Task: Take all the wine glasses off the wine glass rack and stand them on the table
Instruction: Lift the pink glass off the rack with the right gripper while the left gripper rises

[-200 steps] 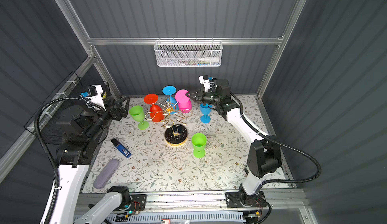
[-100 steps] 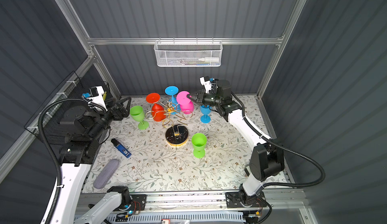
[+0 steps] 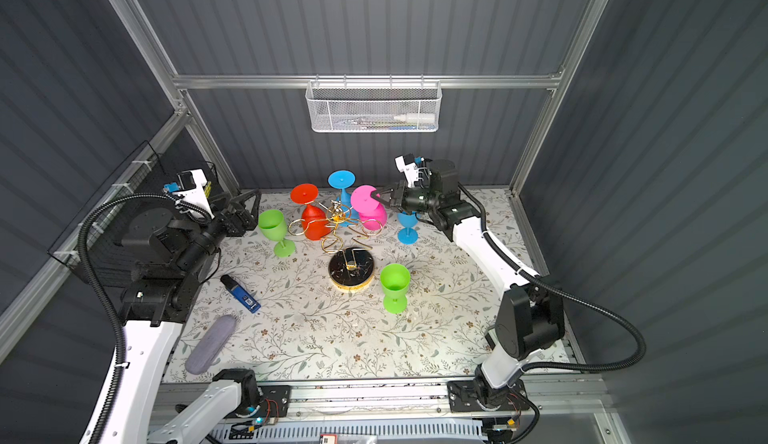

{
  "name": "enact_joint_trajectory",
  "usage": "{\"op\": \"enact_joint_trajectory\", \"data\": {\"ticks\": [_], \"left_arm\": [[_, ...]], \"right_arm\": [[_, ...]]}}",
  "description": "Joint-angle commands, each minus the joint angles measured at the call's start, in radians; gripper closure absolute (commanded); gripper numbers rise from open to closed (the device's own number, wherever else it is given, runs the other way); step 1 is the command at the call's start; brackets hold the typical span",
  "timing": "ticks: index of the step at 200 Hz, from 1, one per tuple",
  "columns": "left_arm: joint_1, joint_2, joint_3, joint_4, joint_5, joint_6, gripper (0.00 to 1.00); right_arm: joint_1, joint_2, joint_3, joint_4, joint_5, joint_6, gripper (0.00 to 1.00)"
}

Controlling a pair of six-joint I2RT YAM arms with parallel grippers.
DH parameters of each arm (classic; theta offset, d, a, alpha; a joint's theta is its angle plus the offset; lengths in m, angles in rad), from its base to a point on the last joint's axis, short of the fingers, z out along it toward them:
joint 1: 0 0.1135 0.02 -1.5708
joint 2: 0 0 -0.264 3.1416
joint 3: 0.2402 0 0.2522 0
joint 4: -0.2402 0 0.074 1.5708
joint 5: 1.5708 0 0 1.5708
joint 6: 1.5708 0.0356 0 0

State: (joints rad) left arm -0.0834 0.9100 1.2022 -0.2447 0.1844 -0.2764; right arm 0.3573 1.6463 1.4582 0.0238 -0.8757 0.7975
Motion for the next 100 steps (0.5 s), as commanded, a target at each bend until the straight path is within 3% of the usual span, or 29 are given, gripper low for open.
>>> {"op": "enact_joint_trajectory", "data": {"ticks": [1, 100], "left_arm": [[0.007, 0.001, -0.005, 0.021, 0.000, -0.015, 0.11], [0.007, 0.022, -0.015, 0.033, -0.011, -0.053, 0.11]], "right_arm": [[0.003, -0.037, -0.015, -0.032, -0.015, -0.043, 1.00], [-0.033, -0.145, -0.070, -0.078, 0.102, -0.078, 1.00]]}}
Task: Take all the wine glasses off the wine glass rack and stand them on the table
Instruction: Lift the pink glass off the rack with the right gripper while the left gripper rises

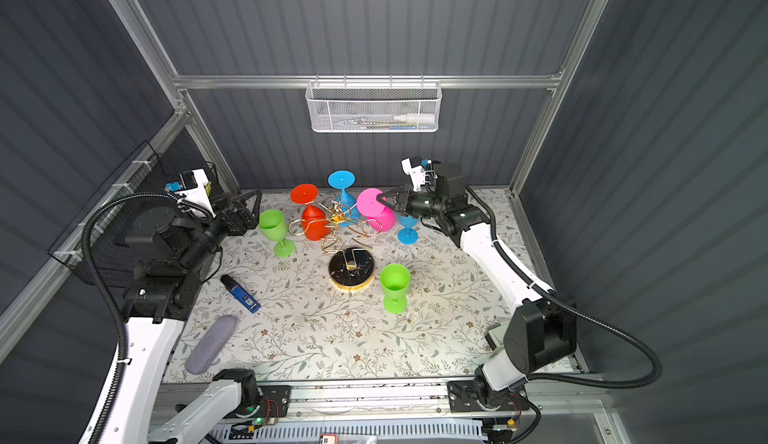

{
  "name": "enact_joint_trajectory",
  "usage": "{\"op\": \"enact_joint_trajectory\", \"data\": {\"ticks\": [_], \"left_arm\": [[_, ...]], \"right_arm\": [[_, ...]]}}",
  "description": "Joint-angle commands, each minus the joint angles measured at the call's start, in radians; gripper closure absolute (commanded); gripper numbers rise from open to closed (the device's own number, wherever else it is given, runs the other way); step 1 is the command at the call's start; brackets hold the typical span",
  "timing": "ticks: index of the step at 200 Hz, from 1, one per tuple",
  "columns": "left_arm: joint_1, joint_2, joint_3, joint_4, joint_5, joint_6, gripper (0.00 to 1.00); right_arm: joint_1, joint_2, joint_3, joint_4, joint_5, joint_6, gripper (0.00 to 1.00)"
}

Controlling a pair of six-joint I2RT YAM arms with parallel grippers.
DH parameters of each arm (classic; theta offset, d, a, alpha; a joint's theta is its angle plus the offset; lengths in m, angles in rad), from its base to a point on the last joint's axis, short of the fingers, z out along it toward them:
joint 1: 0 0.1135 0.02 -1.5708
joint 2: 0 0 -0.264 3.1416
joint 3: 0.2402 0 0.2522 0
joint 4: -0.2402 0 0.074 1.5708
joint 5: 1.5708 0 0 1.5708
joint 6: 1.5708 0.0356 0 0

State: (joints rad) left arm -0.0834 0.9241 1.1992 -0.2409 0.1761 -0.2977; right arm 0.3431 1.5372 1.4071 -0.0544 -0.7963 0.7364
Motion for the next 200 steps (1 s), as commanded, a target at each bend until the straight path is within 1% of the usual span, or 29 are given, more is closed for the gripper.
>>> {"op": "enact_joint_trajectory", "data": {"ticks": [1, 36, 66, 69, 100, 124, 139, 161, 184, 200], "left_arm": [[0.007, 0.008, -0.013, 0.030, -0.003, -0.033, 0.11], [0.007, 0.034, -0.020, 0.086, 0.055, -0.096, 0.12], [0.007, 0.068, -0.027, 0.150, 0.146, -0.167, 0.15], [0.007, 0.070, -0.026, 0.158, 0.179, -0.175, 0.15], [0.007, 0.103, -0.031, 0.265, 0.356, -0.251, 0.18], [0.006, 0.114, -0.066, 0.456, 0.512, -0.368, 0.19], [0.007, 0.144, -0.088, 0.596, 0.608, -0.458, 0.20], [0.004, 0.189, -0.110, 0.734, 0.689, -0.550, 0.21], [-0.029, 0.231, -0.131, 0.875, 0.738, -0.629, 0.22], [-0.076, 0.260, -0.132, 0.898, 0.750, -0.630, 0.24]], "right_arm": [[-0.022, -0.038, -0.020, 0.001, 0.023, -0.017, 1.00], [-0.055, -0.115, -0.051, -0.024, 0.037, -0.029, 1.00], [-0.091, -0.193, -0.072, -0.065, 0.045, -0.053, 1.00], [-0.096, -0.201, -0.073, -0.071, 0.046, -0.056, 1.00], [-0.141, -0.301, -0.063, -0.083, 0.049, -0.080, 1.00], [-0.148, -0.353, -0.044, -0.019, 0.010, -0.074, 1.00], [-0.148, -0.367, -0.039, 0.078, -0.036, -0.022, 1.00], [-0.148, -0.358, -0.021, 0.249, -0.111, 0.095, 1.00], [-0.145, -0.332, -0.002, 0.450, -0.170, 0.241, 1.00], [-0.140, -0.308, 0.010, 0.583, -0.195, 0.343, 1.00]]}}
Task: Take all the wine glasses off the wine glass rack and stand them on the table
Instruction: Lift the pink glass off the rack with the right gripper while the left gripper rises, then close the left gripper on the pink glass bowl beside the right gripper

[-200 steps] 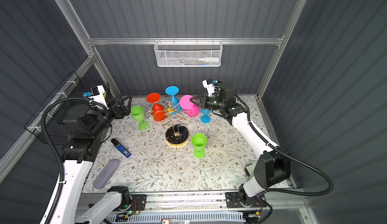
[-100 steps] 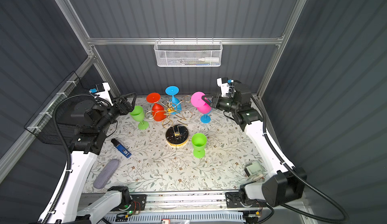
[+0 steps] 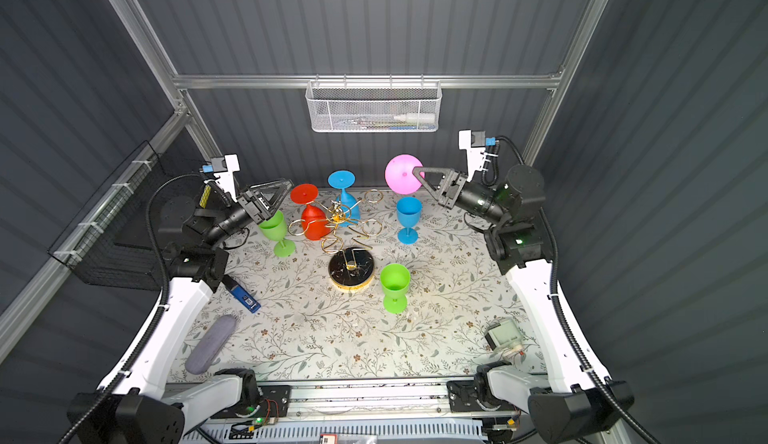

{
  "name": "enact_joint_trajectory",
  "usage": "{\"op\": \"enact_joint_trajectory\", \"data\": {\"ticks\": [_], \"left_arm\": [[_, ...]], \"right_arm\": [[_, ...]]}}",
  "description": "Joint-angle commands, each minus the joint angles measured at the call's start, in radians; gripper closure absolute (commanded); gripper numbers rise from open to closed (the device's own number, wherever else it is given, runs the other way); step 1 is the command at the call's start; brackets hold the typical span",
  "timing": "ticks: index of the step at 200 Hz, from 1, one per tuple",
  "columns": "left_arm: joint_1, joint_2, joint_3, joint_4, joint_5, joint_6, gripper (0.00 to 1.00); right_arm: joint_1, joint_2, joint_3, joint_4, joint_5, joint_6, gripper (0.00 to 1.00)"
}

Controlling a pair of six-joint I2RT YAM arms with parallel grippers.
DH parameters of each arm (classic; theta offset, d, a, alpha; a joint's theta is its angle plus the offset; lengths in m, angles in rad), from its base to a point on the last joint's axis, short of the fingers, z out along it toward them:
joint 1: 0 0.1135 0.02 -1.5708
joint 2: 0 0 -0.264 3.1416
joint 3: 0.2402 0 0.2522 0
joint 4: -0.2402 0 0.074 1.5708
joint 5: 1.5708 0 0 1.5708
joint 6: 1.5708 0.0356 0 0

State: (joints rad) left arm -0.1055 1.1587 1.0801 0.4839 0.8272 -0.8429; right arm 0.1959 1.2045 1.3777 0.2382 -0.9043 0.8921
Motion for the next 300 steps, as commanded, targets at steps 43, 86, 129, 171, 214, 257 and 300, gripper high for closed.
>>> {"op": "enact_joint_trajectory", "data": {"ticks": [43, 86, 129, 171, 214, 257, 300], "left_arm": [[-0.154, 0.113, -0.001, 0.235, 0.099, -0.088, 0.26], [-0.160, 0.191, -0.016, 0.505, 0.097, -0.230, 0.27], [-0.160, 0.313, 0.006, 0.963, 0.102, -0.518, 0.29], [-0.163, 0.357, 0.050, 1.044, 0.119, -0.593, 0.34], [-0.163, 0.325, 0.049, 1.045, 0.135, -0.589, 0.34], [-0.165, 0.323, 0.050, 1.045, 0.130, -0.588, 0.34], [-0.165, 0.321, 0.057, 1.044, 0.128, -0.588, 0.35]], "right_arm": [[0.078, 0.052, 0.084, 0.406, -0.116, 0.253, 1.00], [0.161, 0.071, 0.126, 0.418, -0.120, 0.254, 1.00], [0.213, 0.092, 0.135, 0.425, -0.115, 0.253, 1.00], [0.244, 0.114, 0.140, 0.439, -0.116, 0.254, 1.00], [0.248, 0.135, 0.136, 0.452, -0.113, 0.255, 1.00], [0.261, 0.147, 0.139, 0.460, -0.116, 0.255, 1.00], [0.279, 0.158, 0.138, 0.470, -0.114, 0.254, 1.00]]}}
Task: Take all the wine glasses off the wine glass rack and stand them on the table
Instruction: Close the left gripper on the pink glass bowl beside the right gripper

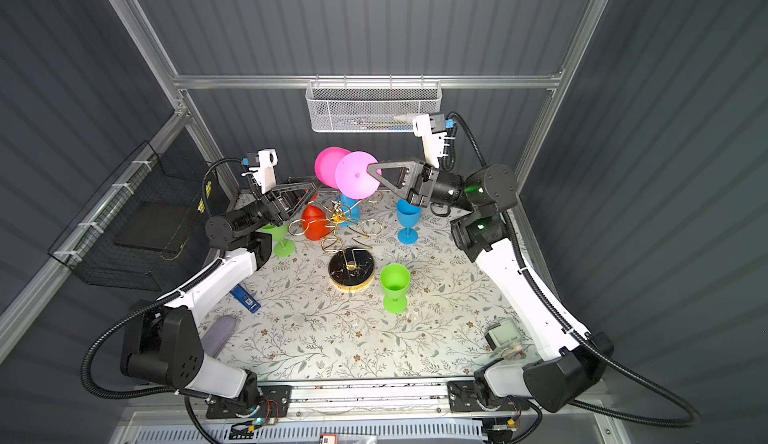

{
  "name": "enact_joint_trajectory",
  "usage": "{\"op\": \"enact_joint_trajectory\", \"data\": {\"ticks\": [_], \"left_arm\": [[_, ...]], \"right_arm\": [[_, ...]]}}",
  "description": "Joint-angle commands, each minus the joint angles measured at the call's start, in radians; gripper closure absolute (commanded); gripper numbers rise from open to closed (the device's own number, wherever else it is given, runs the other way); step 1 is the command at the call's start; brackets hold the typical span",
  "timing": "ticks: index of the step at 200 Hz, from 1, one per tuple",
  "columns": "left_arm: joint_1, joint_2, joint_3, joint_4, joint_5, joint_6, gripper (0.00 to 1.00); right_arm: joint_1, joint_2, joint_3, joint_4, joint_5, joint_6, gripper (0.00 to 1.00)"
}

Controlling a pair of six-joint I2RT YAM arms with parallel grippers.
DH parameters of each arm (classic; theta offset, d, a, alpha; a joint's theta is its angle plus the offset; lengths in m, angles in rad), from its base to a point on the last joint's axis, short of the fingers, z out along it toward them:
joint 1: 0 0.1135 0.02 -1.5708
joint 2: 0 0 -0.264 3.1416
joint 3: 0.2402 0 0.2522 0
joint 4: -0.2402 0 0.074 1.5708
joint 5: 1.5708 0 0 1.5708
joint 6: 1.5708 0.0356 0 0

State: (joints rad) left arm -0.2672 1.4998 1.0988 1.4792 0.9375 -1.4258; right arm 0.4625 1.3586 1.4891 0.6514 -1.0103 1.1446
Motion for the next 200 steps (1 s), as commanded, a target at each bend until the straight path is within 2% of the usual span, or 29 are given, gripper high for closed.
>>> {"op": "enact_joint_trajectory", "data": {"ticks": [1, 29, 85, 144, 174, 200], "left_arm": [[-0.004, -0.020, 0.039, 0.049, 0.018, -0.005, 0.35], [-0.004, -0.028, 0.042, 0.049, 0.017, -0.005, 0.38], [-0.004, -0.041, 0.048, 0.049, 0.018, -0.015, 0.51], [-0.004, -0.057, 0.060, 0.049, 0.007, -0.036, 0.72], [-0.004, -0.068, 0.063, 0.050, -0.002, -0.042, 0.79], [-0.004, -0.077, 0.062, 0.051, -0.017, -0.049, 0.91]], "right_arm": [[0.013, 0.005, 0.026, 0.057, -0.008, 0.002, 1.00], [0.027, 0.018, 0.028, 0.066, -0.009, 0.004, 1.00], [0.042, 0.037, 0.009, 0.094, -0.008, 0.004, 1.00], [0.044, 0.027, -0.051, 0.116, -0.002, 0.006, 1.00], [0.045, 0.022, -0.083, 0.124, 0.007, 0.007, 1.00], [0.044, 0.024, -0.106, 0.150, 0.021, 0.007, 0.99]]}}
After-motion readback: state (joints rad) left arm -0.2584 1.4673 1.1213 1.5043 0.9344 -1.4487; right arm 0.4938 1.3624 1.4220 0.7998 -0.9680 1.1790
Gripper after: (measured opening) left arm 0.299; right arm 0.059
